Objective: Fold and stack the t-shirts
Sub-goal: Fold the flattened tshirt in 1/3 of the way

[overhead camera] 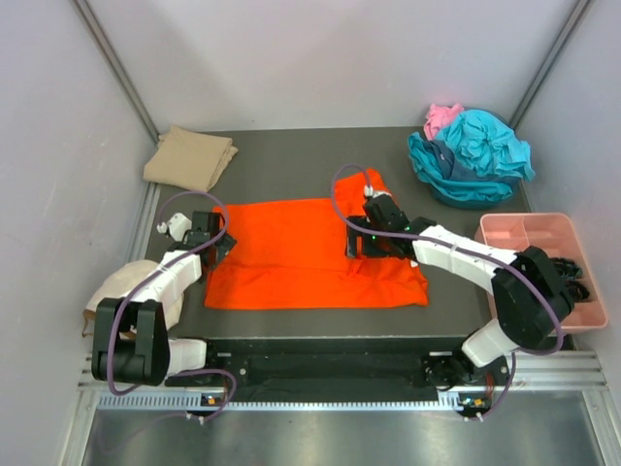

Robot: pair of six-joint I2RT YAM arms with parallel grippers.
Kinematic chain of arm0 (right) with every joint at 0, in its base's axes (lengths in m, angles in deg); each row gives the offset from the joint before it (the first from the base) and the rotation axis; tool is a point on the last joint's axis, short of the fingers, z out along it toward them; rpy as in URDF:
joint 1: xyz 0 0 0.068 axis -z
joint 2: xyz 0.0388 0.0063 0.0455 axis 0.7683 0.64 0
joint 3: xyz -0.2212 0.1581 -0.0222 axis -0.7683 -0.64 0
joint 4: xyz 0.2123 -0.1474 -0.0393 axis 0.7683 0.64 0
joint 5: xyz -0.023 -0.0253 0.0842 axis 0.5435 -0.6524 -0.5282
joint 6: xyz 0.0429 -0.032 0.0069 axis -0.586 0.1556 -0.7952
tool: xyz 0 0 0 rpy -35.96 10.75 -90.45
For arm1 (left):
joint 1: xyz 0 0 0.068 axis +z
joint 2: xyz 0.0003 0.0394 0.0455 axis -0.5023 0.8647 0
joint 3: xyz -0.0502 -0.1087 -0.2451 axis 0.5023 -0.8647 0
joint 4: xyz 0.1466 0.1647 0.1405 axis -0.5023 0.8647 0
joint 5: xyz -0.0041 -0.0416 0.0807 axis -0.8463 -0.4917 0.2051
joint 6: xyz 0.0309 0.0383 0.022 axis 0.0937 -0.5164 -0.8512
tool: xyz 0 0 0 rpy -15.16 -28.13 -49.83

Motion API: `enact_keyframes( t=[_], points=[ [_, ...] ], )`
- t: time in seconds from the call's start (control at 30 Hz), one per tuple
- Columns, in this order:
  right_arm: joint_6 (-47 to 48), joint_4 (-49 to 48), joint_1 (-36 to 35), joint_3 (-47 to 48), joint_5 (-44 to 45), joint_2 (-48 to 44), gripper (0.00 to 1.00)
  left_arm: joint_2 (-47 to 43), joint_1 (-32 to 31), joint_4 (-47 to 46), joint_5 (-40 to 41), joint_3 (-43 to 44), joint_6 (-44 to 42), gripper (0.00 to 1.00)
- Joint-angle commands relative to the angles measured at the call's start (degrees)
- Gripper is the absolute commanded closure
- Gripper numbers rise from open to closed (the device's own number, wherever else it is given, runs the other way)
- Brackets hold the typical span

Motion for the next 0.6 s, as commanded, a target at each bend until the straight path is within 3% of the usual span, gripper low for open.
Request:
enact_keyframes(
  t=[0.0, 0.57],
  points=[
    [-1.6, -3.04, -0.89, -4.23, -7.08, -0.83, 0.16, 0.24, 0.03, -2.14, -0.38, 0.17, -1.0, 0.01],
    [-3.01, -7.7, -1.86, -2.57, -14.11, 3.66, 0.16, -0.11, 0.03, -1.53, -0.12, 0.96, -1.26, 0.01]
  ],
)
